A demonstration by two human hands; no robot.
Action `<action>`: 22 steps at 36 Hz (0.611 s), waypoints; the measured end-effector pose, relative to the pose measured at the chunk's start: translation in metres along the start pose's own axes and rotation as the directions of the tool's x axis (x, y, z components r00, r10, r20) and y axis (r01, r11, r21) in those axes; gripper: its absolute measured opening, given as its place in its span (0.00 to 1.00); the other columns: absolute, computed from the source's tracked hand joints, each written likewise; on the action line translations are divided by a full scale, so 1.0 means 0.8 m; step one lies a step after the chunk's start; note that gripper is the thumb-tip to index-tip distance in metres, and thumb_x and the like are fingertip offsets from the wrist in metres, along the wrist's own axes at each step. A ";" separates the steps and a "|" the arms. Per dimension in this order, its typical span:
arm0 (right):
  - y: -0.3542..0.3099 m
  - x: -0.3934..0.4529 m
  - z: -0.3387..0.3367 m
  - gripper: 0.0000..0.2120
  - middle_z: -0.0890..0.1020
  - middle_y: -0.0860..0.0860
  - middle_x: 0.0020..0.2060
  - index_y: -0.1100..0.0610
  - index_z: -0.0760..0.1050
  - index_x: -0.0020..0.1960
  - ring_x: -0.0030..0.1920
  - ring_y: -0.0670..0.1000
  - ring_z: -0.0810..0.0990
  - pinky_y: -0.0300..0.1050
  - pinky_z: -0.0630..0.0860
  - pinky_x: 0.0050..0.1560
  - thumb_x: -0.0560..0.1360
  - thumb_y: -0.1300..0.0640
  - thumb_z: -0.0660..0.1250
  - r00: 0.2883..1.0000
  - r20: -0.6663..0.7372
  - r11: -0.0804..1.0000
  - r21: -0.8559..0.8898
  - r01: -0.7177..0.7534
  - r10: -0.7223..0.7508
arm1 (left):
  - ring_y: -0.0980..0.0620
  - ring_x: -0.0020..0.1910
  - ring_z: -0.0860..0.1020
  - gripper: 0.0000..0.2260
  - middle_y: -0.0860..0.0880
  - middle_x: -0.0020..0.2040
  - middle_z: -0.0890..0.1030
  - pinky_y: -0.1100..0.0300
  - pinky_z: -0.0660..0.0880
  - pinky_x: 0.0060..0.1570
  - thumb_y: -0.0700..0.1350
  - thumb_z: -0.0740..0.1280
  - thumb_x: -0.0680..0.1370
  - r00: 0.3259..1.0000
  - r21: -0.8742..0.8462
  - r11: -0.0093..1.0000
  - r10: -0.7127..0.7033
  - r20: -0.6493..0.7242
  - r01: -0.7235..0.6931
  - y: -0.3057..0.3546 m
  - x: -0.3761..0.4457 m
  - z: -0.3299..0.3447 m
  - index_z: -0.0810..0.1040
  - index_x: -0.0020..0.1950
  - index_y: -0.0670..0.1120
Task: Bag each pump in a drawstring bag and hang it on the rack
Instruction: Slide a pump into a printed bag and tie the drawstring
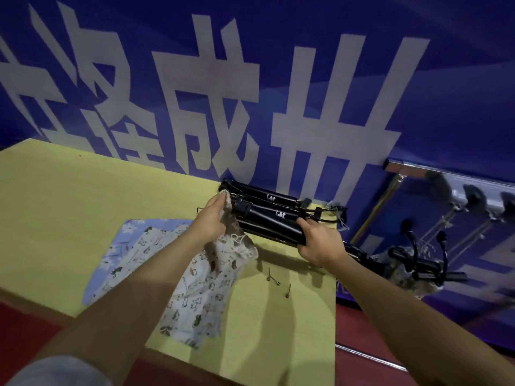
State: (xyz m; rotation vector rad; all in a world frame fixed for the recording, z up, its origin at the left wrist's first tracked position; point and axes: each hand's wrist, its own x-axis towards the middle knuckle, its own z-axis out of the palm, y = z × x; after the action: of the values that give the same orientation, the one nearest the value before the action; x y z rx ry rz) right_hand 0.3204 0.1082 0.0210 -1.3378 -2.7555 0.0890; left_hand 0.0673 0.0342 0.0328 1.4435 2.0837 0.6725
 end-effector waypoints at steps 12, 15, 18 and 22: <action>-0.032 0.021 -0.004 0.23 0.72 0.58 0.63 0.55 0.62 0.68 0.61 0.61 0.73 0.58 0.65 0.63 0.75 0.59 0.63 0.979 0.071 0.898 -0.389 0.204 -0.192 | 0.52 0.77 0.50 0.41 0.54 0.78 0.44 0.62 0.66 0.64 0.28 0.61 0.74 0.970 0.121 0.989 0.051 0.237 -0.081 0.021 -0.012 -0.020 0.42 0.78 0.49; -0.044 0.034 -0.008 0.24 0.70 0.59 0.63 0.57 0.60 0.69 0.60 0.62 0.72 0.60 0.65 0.63 0.75 0.61 0.64 0.972 0.052 0.873 -0.431 0.228 -0.228 | 0.52 0.77 0.52 0.42 0.53 0.78 0.45 0.66 0.67 0.58 0.31 0.65 0.73 0.976 0.069 0.994 0.068 0.209 -0.084 0.028 -0.012 -0.014 0.43 0.78 0.48; -0.054 0.043 -0.014 0.25 0.73 0.58 0.59 0.58 0.63 0.67 0.56 0.61 0.74 0.58 0.67 0.59 0.73 0.61 0.67 0.957 -0.013 0.843 -0.478 0.249 -0.290 | 0.53 0.77 0.51 0.44 0.53 0.79 0.44 0.62 0.66 0.66 0.32 0.67 0.72 0.977 0.088 0.990 0.091 0.190 -0.110 0.033 -0.013 -0.003 0.43 0.78 0.49; -0.060 0.060 -0.025 0.23 0.79 0.53 0.42 0.56 0.76 0.52 0.41 0.56 0.79 0.53 0.70 0.48 0.59 0.57 0.78 0.886 -0.126 0.758 -0.579 0.299 -0.446 | 0.44 0.74 0.57 0.42 0.52 0.78 0.52 0.51 0.59 0.72 0.49 0.70 0.72 0.987 0.347 0.926 0.117 0.114 -0.150 0.032 -0.011 0.009 0.47 0.78 0.49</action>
State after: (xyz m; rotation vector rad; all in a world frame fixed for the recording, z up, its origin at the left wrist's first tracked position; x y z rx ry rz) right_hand 0.2549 0.1168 0.0473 -0.7371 -2.8452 -0.8993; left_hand 0.0928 0.0347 0.0453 1.7899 2.1245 0.2767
